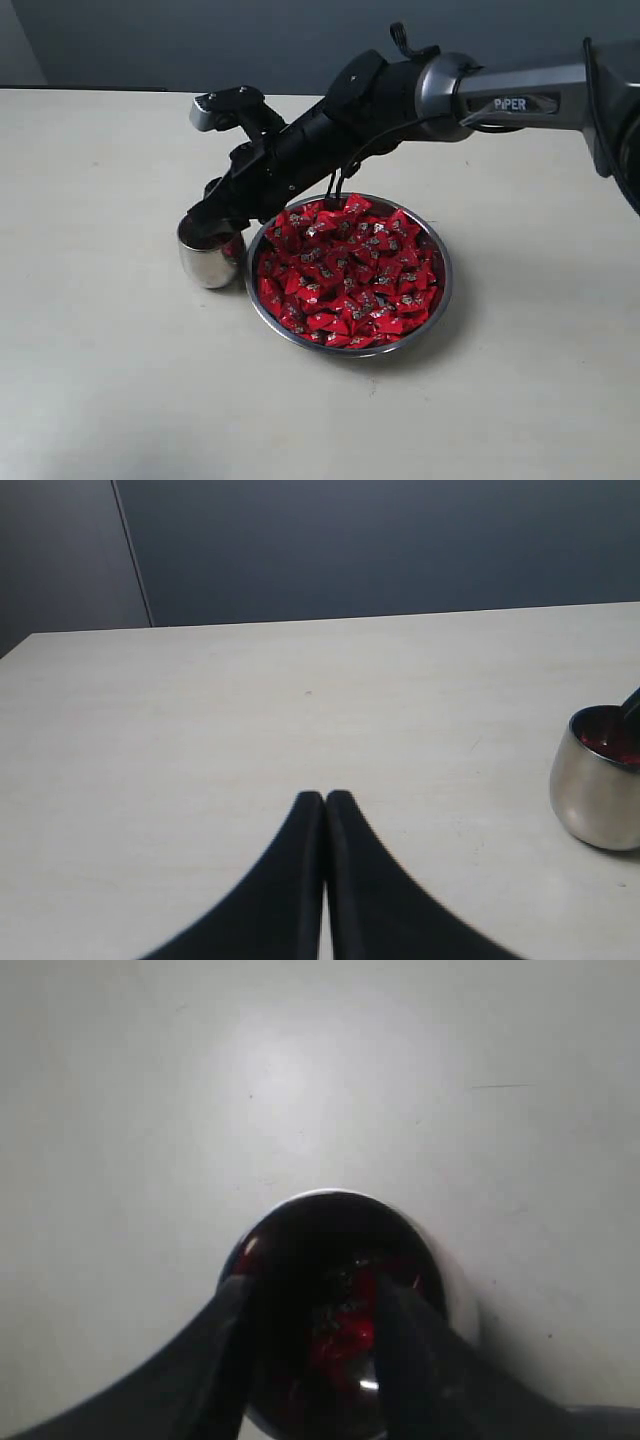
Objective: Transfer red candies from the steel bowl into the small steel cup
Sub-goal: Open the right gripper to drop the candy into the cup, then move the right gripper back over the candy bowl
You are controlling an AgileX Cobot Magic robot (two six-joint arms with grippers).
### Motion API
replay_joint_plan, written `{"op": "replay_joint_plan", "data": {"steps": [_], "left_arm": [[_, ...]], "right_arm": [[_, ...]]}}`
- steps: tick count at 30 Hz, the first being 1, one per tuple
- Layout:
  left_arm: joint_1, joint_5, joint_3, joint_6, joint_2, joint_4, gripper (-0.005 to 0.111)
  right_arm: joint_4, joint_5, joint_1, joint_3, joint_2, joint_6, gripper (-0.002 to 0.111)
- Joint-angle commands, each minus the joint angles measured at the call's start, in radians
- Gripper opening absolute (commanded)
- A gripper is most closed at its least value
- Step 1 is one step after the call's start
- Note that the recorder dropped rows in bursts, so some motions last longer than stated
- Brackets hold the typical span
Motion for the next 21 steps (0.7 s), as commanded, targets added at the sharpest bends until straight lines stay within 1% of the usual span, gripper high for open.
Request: {"op": "replay_joint_plan", "data": {"steps": [1, 4, 5, 6, 9, 17, 19, 21], "left_arm": [[0.001, -0.002, 0.004, -0.001, -0.004, -0.002, 0.000], [0.001, -0.002, 0.004, -0.001, -0.004, -0.002, 0.000], [0.001, -0.002, 0.004, -0.001, -0.004, -0.002, 0.000], [0.001, -0.002, 0.004, -0.001, -0.004, -0.002, 0.000], [0.001, -0.002, 0.004, -0.001, -0.004, -0.002, 0.000], [0.001, -0.002, 0.004, -0.001, -0.004, -0.002, 0.000], [0.001, -0.002, 0.004, -0.001, -0.004, -0.002, 0.000], [0.001, -0.002, 0.004, -0.001, -0.004, -0.002, 0.000]], "right_arm": [[-0.005, -0.002, 0.001, -0.005, -0.040, -0.002, 0.038], [-0.069, -0.025, -0.001, -0.005, -0.075, 0.028, 0.035], [-0.156, -0.040, -0.001, -0.005, -0.101, 0.094, 0.028], [-0.202, -0.043, -0.001, -0.005, -0.114, 0.120, 0.023], [-0.295, -0.038, -0.001, -0.005, -0.148, 0.160, 0.000], [-0.309, -0.027, -0.013, 0.017, -0.225, 0.180, -0.001], [-0.286, -0.042, -0.054, 0.080, -0.268, 0.176, -0.001], [-0.220, -0.075, -0.108, 0.175, -0.330, 0.112, -0.001]]}}
